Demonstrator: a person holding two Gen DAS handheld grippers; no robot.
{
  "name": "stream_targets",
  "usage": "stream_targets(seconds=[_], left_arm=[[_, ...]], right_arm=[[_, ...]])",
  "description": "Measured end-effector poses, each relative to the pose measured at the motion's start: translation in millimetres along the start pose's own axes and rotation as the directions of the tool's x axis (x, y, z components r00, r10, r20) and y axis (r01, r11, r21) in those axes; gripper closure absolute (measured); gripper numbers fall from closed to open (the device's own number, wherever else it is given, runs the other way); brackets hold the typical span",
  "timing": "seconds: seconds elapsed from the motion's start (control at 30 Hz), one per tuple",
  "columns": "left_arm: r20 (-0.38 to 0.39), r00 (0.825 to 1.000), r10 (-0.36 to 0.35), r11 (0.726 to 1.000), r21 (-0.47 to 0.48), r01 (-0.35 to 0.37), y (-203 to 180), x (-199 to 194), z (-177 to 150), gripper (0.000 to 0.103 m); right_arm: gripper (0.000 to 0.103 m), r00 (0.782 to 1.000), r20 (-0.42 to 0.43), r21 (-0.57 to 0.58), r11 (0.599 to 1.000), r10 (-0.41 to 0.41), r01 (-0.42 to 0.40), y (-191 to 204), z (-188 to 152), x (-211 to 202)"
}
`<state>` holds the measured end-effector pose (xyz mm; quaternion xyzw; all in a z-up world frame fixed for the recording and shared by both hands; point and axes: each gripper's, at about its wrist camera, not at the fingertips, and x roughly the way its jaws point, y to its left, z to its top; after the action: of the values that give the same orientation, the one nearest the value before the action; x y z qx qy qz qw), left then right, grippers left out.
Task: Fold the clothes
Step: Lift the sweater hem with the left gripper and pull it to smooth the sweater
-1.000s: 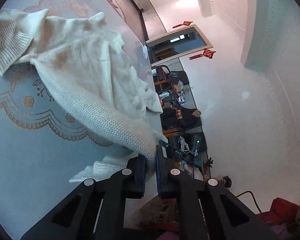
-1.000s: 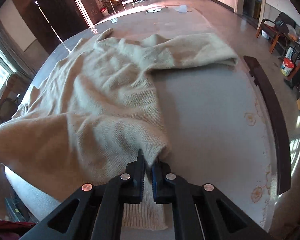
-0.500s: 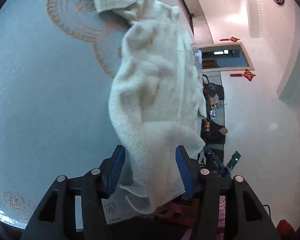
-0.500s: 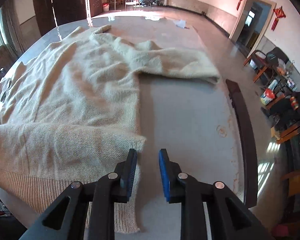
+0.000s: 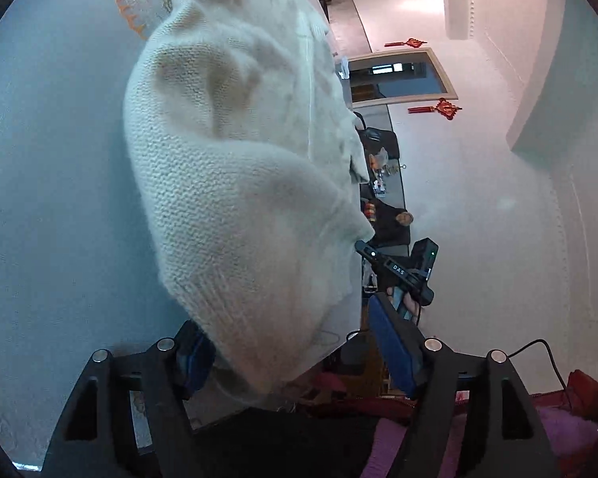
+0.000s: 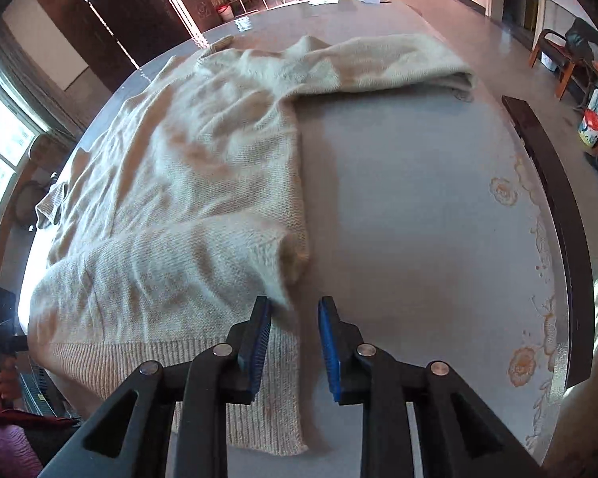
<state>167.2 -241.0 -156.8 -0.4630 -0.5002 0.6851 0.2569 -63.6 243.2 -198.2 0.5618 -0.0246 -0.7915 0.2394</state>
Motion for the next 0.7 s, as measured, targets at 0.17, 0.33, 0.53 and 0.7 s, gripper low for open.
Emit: stream_targets(seconds=[0.17,0.33,0.53,0.7], left_arm=[[-0.055,0.997,0.046,0.998,0.044,-0.043,-5.4,12.6,-1.2,0.043],[-0.039,0.999,0.027,0.999,-0.033,-0.029,-3.1,-7.9,4.1,0.083],[0.020,0.997,-0.074,0.997,0.025,0.074,-29.1,-58.4,7.3,0.087],[-0.019,1.000,0.010,0.999,0.043,-0.009,-32.1,-79.4,8.4,0.087]], right_arm=[[0.068,0.991,0.024,0.025,0.991,0.130,-0.131,2.9,5.5,15.0],[0.095,0.956,-0.115,0.134,0.958,0.270,-0.254,10.5,-10.2,27.1],[0.096,0.851,-0.115,0.335,0.826,0.513,-0.453,19.9,-51.7,12.6],[0.096,0.848,-0.064,0.391,0.795,0.526,-0.463,11.0,-62.8,-13.6]])
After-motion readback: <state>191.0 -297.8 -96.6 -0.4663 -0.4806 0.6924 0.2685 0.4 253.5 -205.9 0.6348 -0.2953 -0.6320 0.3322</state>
